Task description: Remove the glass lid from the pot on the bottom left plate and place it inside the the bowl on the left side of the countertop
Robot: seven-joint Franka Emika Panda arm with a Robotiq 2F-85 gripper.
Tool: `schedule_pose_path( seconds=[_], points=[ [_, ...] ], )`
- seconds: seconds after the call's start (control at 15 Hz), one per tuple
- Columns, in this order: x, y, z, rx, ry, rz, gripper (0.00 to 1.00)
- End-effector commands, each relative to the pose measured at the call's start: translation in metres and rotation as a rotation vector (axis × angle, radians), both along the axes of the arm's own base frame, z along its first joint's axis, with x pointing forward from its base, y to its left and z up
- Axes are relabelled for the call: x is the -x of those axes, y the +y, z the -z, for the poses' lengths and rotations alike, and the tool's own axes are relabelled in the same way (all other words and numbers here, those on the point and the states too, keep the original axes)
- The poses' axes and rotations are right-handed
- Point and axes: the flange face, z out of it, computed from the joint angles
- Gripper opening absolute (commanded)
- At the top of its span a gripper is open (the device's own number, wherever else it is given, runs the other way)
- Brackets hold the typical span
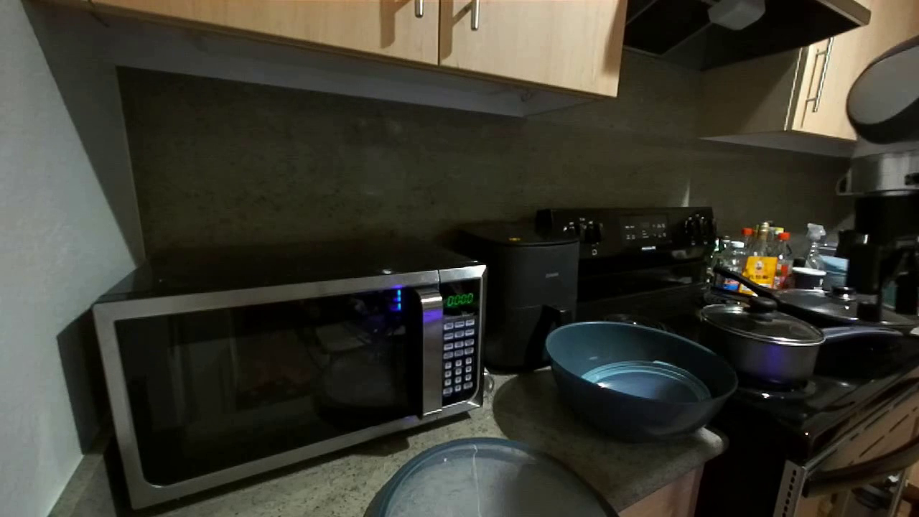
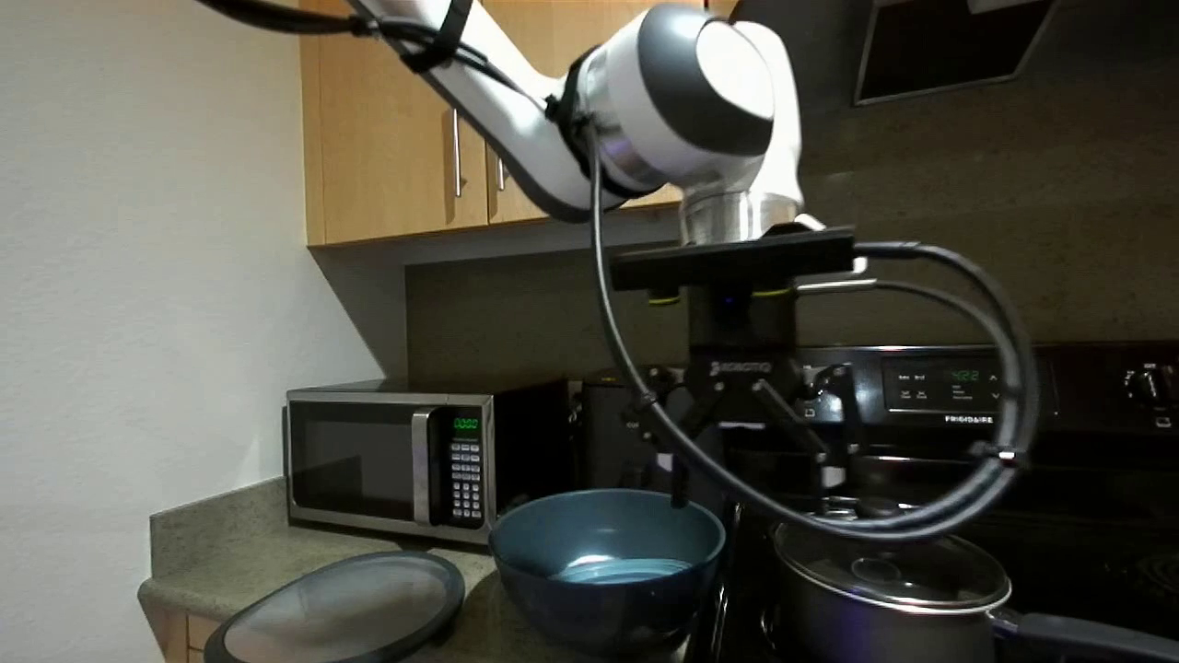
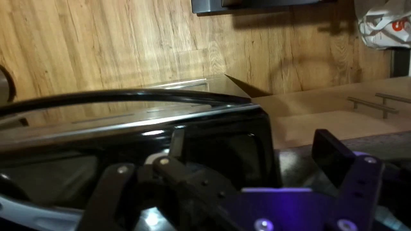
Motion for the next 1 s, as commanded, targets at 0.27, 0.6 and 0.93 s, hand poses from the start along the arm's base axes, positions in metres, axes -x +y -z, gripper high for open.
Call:
schedule_pose_path(
  seconds=[0.27,0.6,0.93],
  points=[
    [0.066,-0.083,-0.013,-0.06,-0.078,0.256,1.0],
    [0.036,-0.08,-0.012,-0.05,-0.166,0.319,1.0],
    [-0.022,-0.105,-0.007,-0.053,-0.318,0.497,1.0]
  ],
)
